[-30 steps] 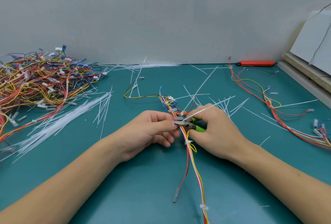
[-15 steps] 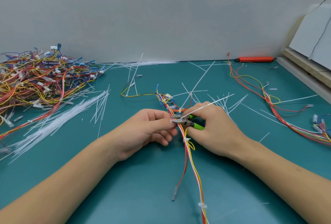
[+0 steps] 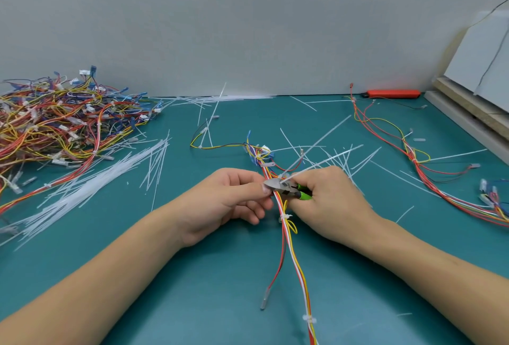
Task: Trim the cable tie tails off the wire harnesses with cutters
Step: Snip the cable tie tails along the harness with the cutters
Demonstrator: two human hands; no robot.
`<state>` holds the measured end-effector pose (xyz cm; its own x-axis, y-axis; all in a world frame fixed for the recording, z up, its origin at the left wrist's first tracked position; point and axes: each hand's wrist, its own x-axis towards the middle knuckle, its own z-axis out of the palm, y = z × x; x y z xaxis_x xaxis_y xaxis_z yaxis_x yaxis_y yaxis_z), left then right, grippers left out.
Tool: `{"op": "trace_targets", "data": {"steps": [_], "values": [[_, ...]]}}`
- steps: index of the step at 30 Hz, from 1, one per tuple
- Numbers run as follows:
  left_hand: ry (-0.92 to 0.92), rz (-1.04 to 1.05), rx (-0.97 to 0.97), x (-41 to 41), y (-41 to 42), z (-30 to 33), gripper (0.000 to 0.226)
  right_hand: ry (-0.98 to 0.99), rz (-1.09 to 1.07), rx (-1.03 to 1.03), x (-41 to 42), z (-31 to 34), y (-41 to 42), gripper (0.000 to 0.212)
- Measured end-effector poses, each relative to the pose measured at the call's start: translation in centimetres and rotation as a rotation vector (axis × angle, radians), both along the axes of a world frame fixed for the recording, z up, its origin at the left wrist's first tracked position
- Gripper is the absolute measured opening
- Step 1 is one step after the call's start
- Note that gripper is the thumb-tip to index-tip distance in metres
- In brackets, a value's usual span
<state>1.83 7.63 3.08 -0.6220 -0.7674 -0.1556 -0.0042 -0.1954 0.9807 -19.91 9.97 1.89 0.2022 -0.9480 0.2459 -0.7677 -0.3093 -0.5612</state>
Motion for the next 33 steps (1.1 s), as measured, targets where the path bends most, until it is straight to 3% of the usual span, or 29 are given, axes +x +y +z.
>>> {"op": "trace_targets", "data": {"steps": [10, 19, 33], "values": [[-0.006, 0.014, 0.007, -0.09, 0.03, 0.03, 0.011, -0.048, 0.031, -0.152, 0.09, 0.53, 0.02, 0.035], [-0.014, 0.029, 0.018, -0.07, -0.15, -0.12, 0.022, -0.037, 0.082, -0.130, -0.12, 0.44, -0.31, 0.032], [-0.008, 0.017, 0.014, 0.00, -0.12, -0.09, 0.011, -0.061, 0.068, -0.073, 0.12, 0.52, -0.21, 0.020]]}}
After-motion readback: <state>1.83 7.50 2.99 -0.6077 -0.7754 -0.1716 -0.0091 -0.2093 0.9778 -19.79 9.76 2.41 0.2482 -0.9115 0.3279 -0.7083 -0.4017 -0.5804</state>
